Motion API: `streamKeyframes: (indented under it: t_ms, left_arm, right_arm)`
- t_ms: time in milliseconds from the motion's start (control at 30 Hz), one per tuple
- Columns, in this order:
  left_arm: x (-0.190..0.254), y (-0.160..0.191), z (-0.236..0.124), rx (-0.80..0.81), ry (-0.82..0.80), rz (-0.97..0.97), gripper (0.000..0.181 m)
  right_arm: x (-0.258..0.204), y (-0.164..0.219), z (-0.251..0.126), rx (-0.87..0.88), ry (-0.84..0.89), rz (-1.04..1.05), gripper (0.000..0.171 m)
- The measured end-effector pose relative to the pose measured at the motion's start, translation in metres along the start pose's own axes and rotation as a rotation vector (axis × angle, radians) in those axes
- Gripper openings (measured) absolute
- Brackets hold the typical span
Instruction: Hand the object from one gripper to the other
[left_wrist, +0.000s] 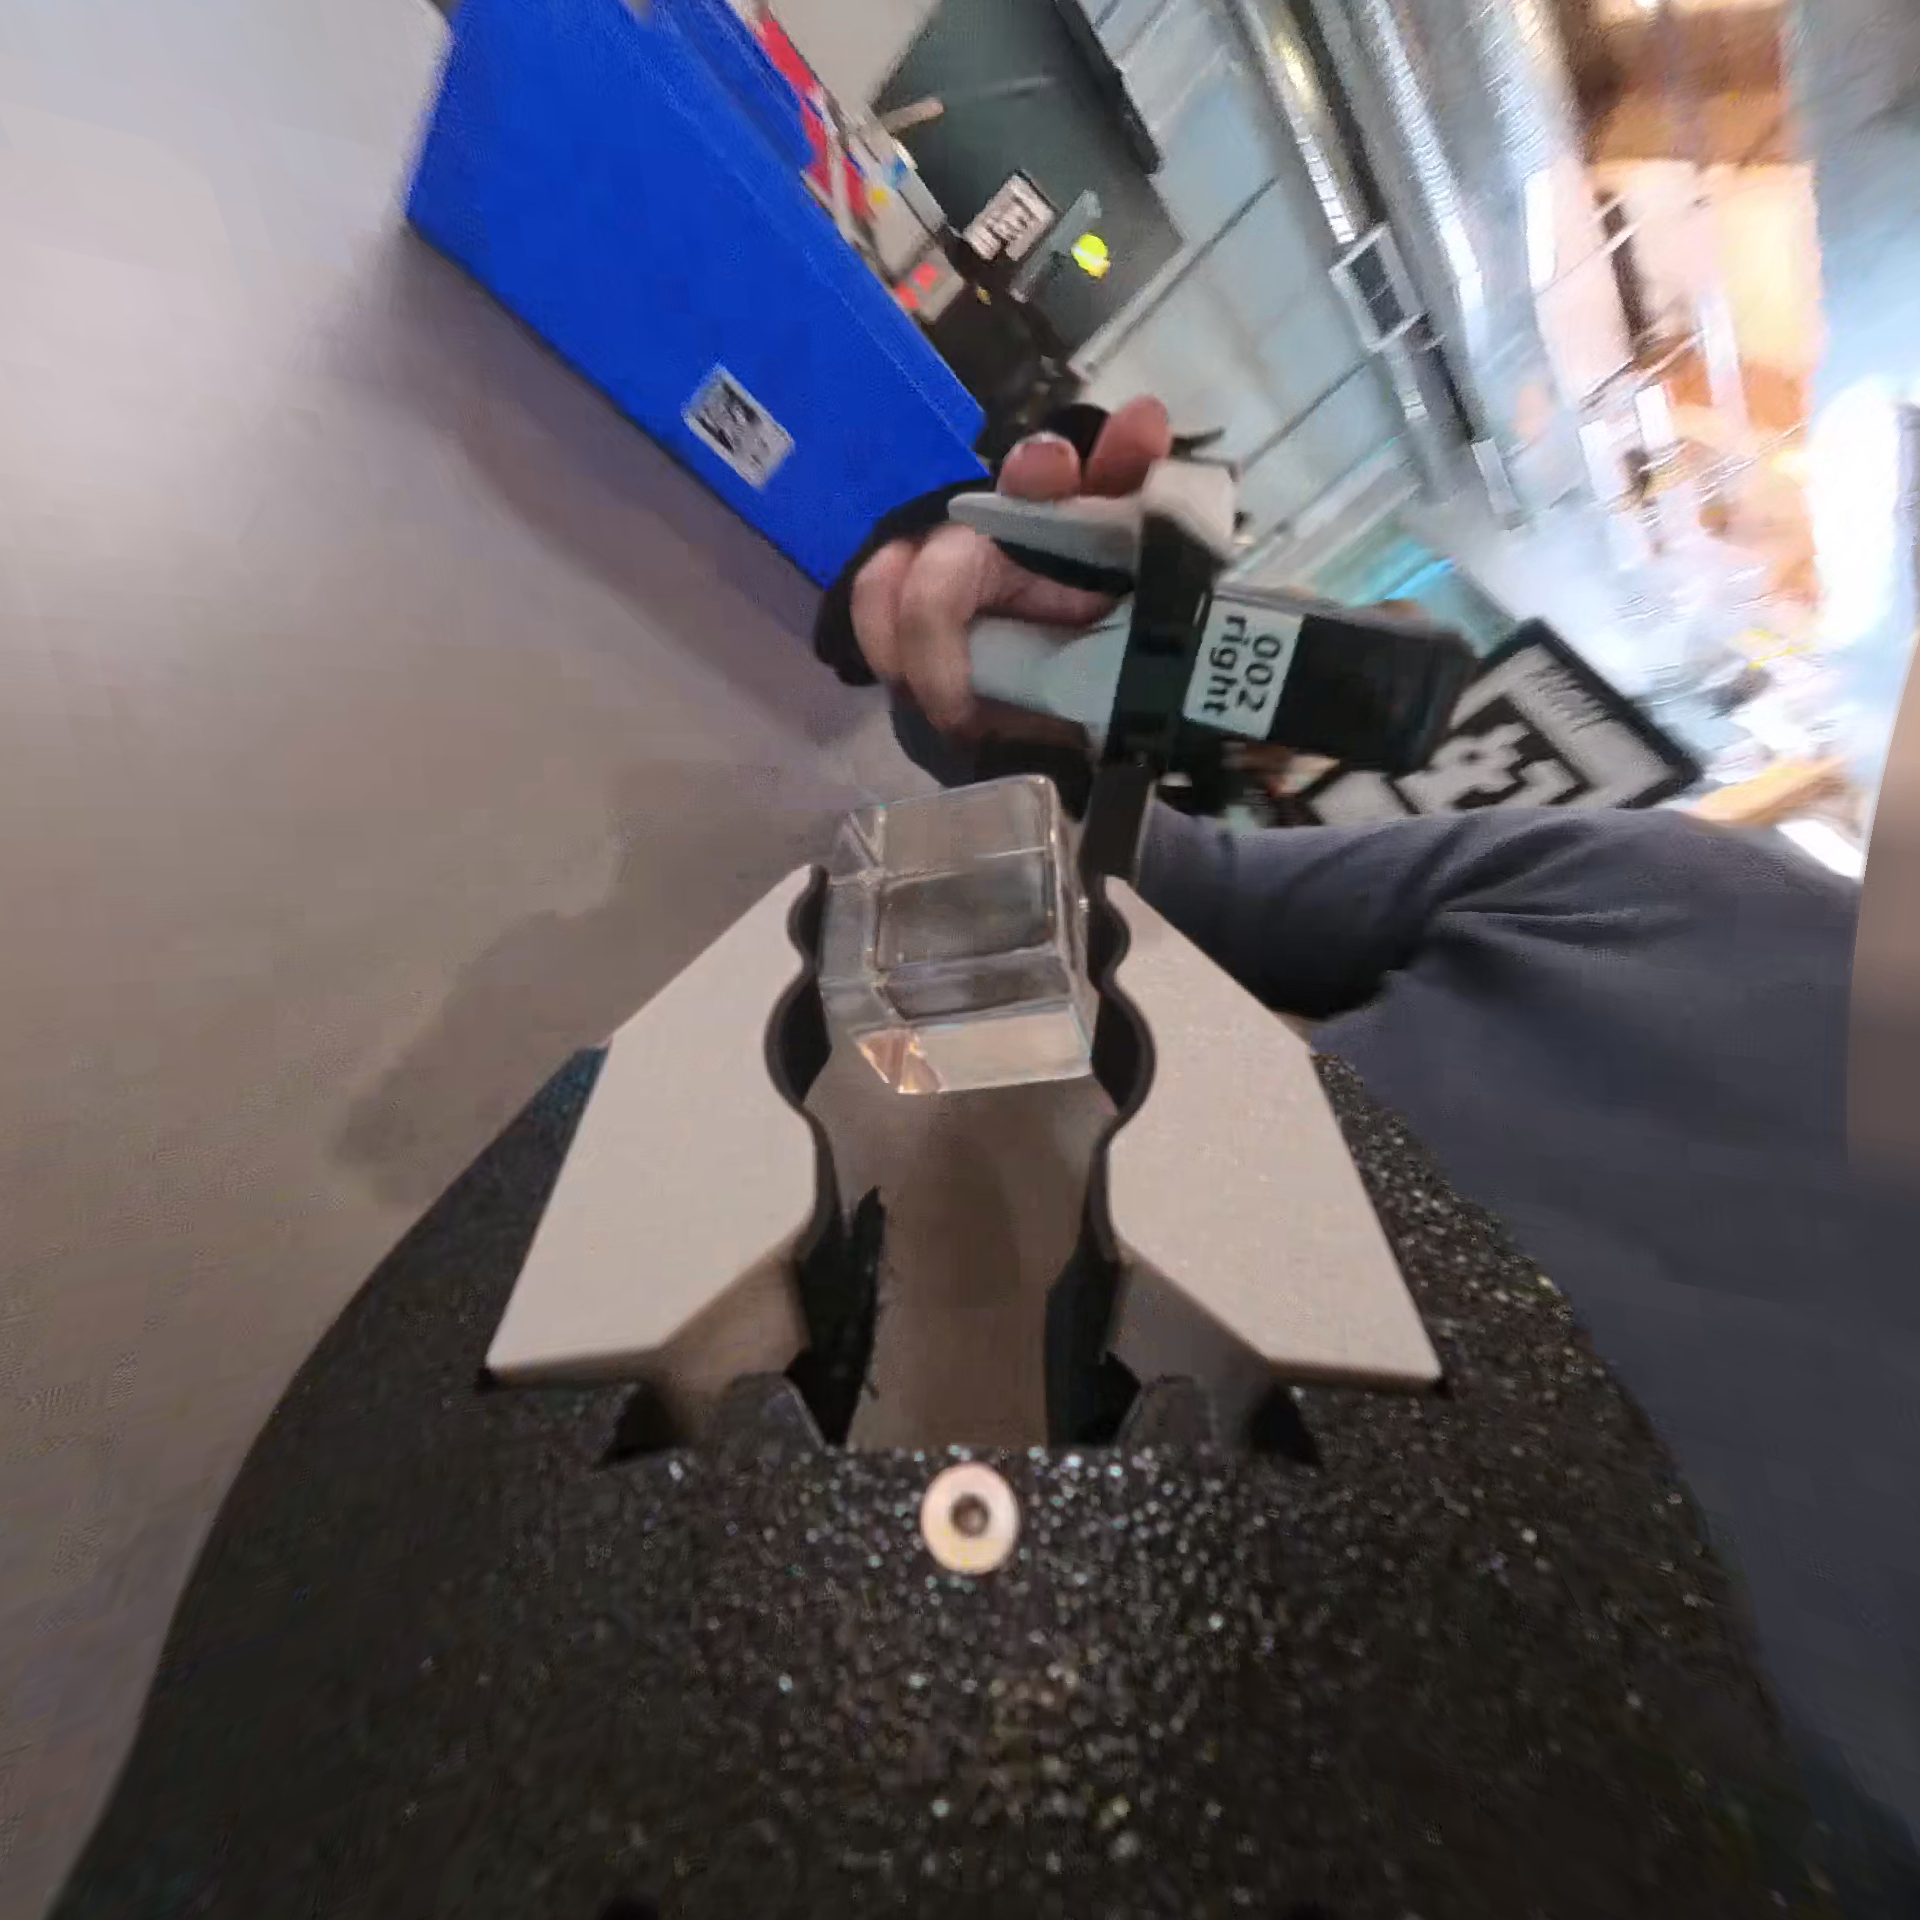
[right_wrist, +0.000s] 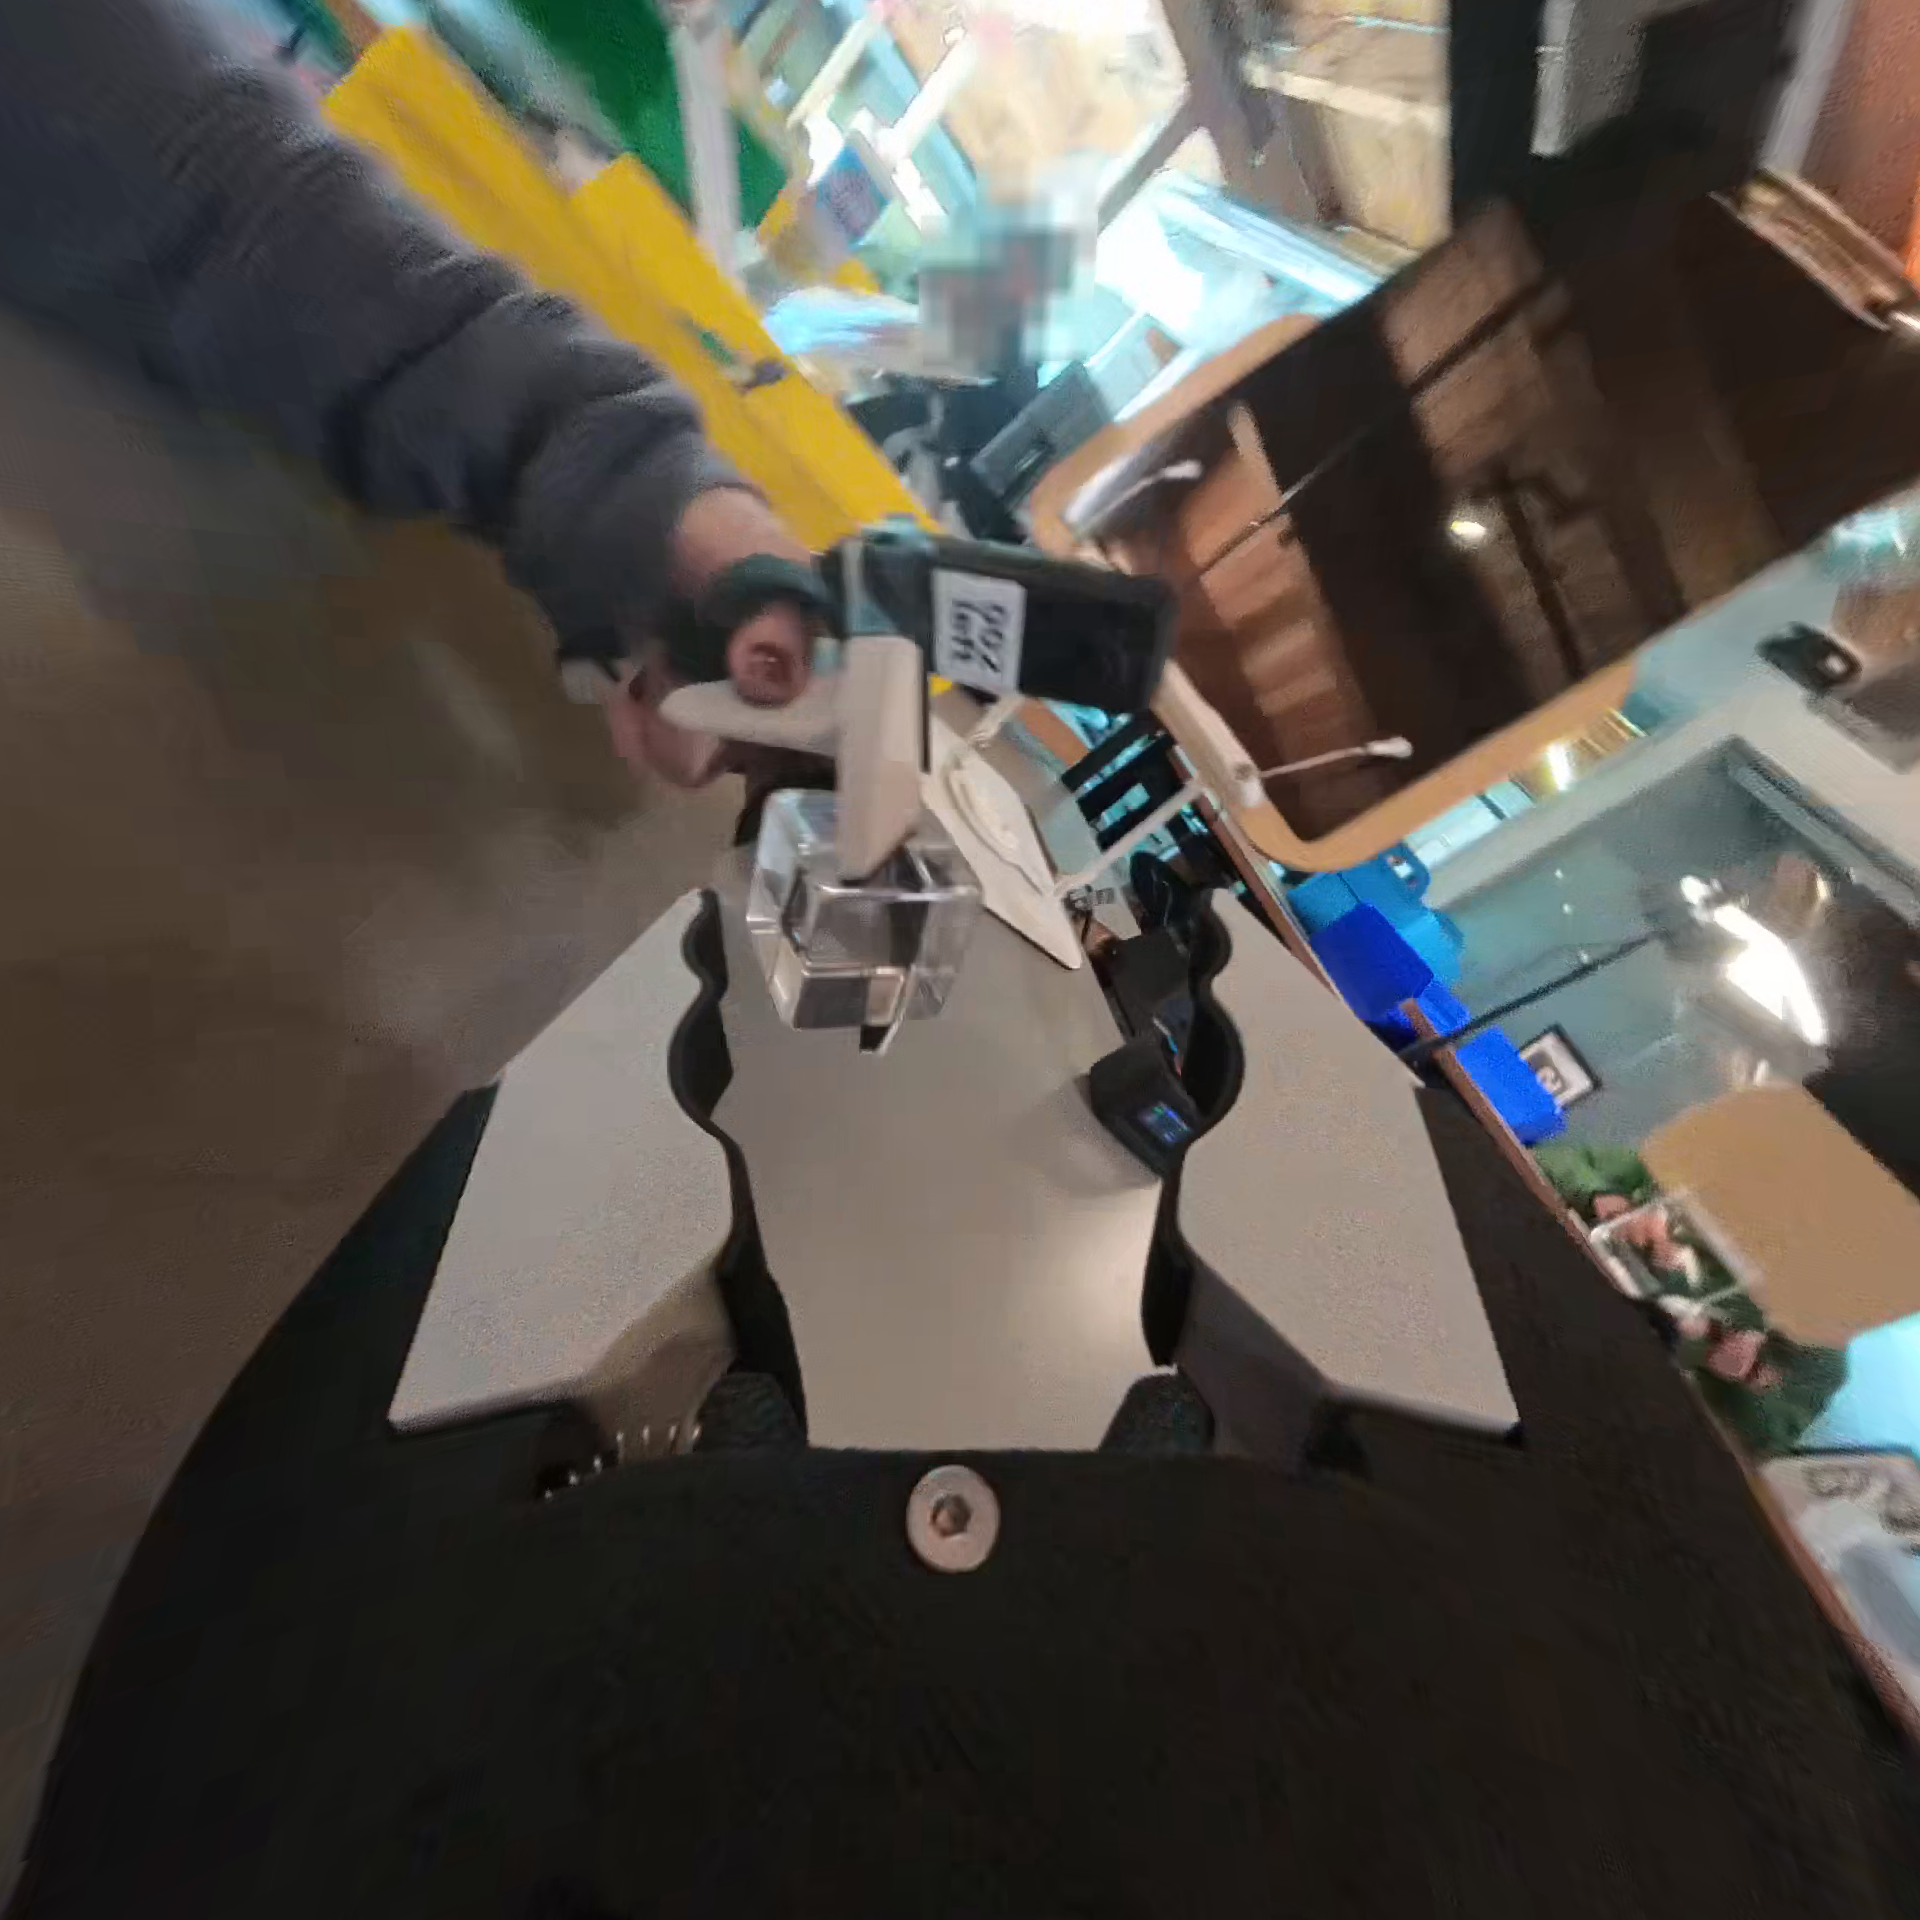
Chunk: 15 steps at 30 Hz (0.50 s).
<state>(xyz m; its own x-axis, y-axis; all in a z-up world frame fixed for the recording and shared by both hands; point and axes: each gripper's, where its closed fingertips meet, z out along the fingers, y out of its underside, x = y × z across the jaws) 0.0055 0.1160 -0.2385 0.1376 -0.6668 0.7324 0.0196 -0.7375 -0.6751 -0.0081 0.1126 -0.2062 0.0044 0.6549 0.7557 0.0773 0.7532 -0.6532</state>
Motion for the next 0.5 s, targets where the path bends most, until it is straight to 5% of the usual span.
streamKeyframes:
  t_ms: [100,300,433,500]
  left_arm:
    - [0.012,0.013,0.007,-0.055,0.126,-0.107,0.047]
    - [0.022,0.018,0.014,-0.066,0.210,-0.109,0.054]
    - [0.028,-0.006,0.014,0.084,0.195,0.068,0.080]
    - [0.017,-0.019,0.010,0.154,-0.017,0.360,0.093]
  right_arm:
    - [-0.027,0.003,0.009,-0.041,-0.104,-0.057,0.088]
    - [-0.034,-0.002,0.008,-0.002,-0.164,0.049,0.053]
    - [-0.009,0.004,0.005,-0.001,-0.148,0.407,0.047]
    - [-0.001,0.018,0.006,-0.031,-0.166,0.684,0.046]
